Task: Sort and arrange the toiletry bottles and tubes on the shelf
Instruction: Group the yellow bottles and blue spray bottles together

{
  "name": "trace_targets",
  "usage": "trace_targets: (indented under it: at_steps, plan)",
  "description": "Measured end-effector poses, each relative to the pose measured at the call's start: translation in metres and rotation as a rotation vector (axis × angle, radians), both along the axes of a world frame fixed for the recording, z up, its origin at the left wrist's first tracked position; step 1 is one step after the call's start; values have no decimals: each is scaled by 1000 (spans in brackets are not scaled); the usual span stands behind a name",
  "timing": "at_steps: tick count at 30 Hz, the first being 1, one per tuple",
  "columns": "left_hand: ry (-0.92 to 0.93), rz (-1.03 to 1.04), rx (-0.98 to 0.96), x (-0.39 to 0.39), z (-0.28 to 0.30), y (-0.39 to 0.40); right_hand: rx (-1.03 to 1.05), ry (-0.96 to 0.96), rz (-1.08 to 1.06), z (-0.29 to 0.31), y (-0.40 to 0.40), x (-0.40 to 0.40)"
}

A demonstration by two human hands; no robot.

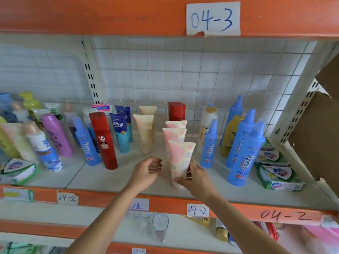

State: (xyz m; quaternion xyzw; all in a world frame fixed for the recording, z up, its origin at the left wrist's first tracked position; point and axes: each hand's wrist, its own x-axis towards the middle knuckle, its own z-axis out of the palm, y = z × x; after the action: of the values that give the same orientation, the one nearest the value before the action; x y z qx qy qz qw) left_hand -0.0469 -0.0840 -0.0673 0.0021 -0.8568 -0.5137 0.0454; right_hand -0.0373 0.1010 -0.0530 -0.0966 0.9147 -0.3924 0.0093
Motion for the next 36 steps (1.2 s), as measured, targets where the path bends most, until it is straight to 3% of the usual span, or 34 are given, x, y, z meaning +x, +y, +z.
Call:
trace_targets:
  at_steps: [9, 15, 21, 24, 27, 36]
  plan:
    - [-9, -126, 91, 25, 22, 6, -5, 39, 50, 1, -29, -6]
    - [170, -39, -108, 22, 16, 14, 128, 12, 80, 3, -27, -8]
    - [233, -22, -276, 20, 17, 15, 377, 43, 141, 16, 4, -4]
    - [206, 65, -550, 27, 23, 12, 493, 100, 143, 28, 32, 5]
    - [353, 122, -751, 40, 31, 19, 589, 179, 110, 41, 65, 15]
    - [617, -132, -426, 17, 70, 122, 731, 154, 51, 77, 178, 32]
